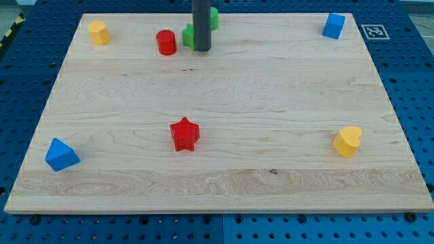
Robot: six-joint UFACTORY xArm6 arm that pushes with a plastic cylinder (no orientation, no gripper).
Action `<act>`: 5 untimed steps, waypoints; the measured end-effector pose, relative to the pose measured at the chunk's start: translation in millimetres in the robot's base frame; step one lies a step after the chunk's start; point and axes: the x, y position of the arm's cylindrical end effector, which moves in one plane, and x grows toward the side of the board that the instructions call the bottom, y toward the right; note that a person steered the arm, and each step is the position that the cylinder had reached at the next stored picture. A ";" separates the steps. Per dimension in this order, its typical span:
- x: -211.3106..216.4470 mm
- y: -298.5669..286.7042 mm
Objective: Push the green star to the left of the green circle
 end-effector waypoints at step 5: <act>-16.6 -91.8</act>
